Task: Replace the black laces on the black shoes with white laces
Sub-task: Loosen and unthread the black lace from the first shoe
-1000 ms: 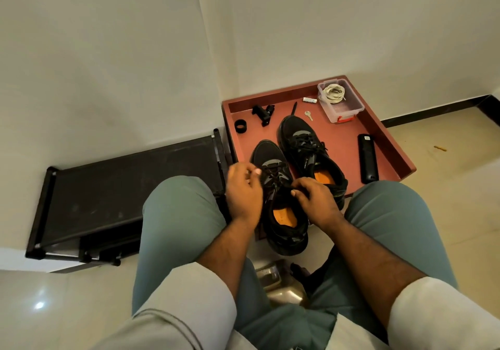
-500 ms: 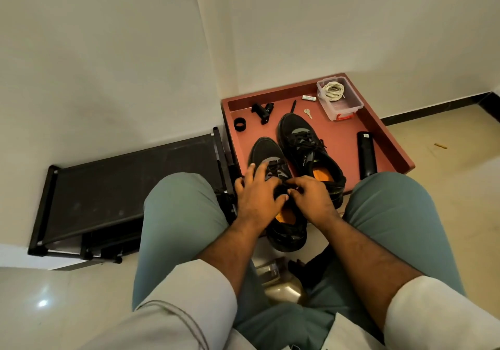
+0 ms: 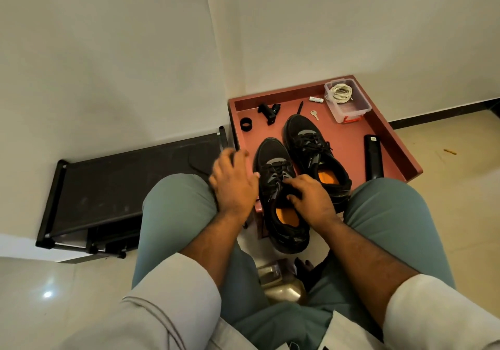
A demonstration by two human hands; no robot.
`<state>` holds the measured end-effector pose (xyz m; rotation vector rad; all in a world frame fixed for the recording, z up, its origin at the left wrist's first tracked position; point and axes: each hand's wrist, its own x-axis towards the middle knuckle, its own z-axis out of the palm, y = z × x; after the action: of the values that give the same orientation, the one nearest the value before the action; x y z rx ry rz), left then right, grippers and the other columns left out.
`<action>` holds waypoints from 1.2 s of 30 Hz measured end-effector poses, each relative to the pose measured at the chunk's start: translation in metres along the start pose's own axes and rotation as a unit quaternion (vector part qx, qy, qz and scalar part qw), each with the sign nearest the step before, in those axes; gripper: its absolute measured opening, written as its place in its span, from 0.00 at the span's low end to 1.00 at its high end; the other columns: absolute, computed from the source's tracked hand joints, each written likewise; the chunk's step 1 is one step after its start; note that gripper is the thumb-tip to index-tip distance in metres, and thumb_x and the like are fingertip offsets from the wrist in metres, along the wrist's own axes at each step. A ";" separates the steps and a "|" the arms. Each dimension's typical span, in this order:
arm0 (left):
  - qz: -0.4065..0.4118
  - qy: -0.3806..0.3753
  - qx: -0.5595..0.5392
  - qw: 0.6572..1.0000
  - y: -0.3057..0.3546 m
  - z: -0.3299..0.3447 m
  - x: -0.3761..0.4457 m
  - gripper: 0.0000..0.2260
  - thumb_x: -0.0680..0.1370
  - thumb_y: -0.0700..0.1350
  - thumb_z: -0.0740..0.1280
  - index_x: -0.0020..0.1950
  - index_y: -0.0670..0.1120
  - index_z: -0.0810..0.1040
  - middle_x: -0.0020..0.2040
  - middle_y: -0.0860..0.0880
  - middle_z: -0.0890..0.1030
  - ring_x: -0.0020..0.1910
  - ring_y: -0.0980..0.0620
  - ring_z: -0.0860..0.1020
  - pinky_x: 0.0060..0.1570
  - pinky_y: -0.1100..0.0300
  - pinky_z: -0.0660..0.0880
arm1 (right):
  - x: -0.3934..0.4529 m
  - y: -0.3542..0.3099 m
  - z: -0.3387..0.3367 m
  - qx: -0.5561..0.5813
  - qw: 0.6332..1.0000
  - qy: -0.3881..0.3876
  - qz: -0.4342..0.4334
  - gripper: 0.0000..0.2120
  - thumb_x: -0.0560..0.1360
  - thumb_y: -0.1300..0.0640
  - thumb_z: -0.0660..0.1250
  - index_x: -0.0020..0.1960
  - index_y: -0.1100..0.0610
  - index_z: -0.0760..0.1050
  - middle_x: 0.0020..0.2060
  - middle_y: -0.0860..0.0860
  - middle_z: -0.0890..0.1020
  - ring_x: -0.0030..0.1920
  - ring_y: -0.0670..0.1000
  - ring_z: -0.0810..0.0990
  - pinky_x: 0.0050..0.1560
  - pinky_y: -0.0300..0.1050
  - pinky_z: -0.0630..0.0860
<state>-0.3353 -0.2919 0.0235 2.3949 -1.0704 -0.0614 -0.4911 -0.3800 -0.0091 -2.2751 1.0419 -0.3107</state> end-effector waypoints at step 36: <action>-0.099 -0.190 -0.261 0.941 -0.001 0.036 -0.017 0.10 0.71 0.45 0.76 0.36 0.51 0.75 0.26 0.55 0.73 0.26 0.58 0.70 0.31 0.63 0.69 | 0.008 -0.007 -0.011 -0.018 0.992 0.128 -0.015 0.22 0.72 0.67 0.69 0.65 0.59 0.75 0.64 0.55 0.75 0.64 0.55 0.72 0.67 0.48 0.69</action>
<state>-0.3552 -0.2950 -0.0111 2.0253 -0.8294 -0.8055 -0.4870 -0.3872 0.0034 -2.3275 1.1477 -0.6137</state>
